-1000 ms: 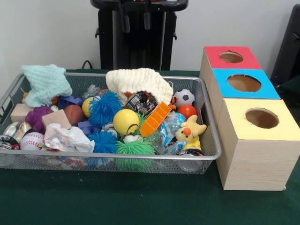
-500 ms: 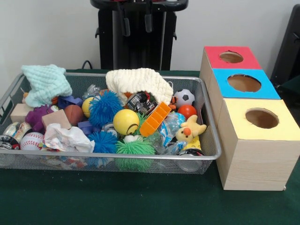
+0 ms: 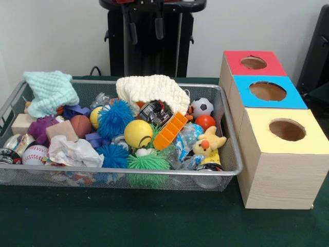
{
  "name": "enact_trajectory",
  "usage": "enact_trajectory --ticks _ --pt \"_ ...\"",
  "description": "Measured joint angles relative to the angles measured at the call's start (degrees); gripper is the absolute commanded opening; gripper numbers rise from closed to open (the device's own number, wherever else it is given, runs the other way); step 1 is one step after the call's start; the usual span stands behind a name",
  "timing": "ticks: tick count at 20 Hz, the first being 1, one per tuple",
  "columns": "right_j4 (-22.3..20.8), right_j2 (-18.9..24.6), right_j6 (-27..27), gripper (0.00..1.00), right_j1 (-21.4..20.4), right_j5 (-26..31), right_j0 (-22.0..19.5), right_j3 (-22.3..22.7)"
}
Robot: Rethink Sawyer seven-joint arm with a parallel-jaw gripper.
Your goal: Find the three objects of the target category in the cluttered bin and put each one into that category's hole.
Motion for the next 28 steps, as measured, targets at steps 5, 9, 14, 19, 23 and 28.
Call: enact_trajectory --ticks 5,9,14,19,23,28 --pt "0.0 0.0 0.0 1.0 2.9 4.4 1.9 -5.8" --pt "-0.1 0.0 0.0 1.0 5.7 8.2 3.8 -11.3" --pt "-0.1 0.0 0.0 1.0 8.6 12.2 5.6 -17.6" --pt "-0.2 0.0 0.0 1.0 10.7 14.9 6.7 -22.7" --pt "-0.4 0.0 0.0 1.0 12.3 16.3 7.0 -26.5" --pt "-1.2 0.0 -0.5 1.0 14.1 19.1 7.0 -31.8"
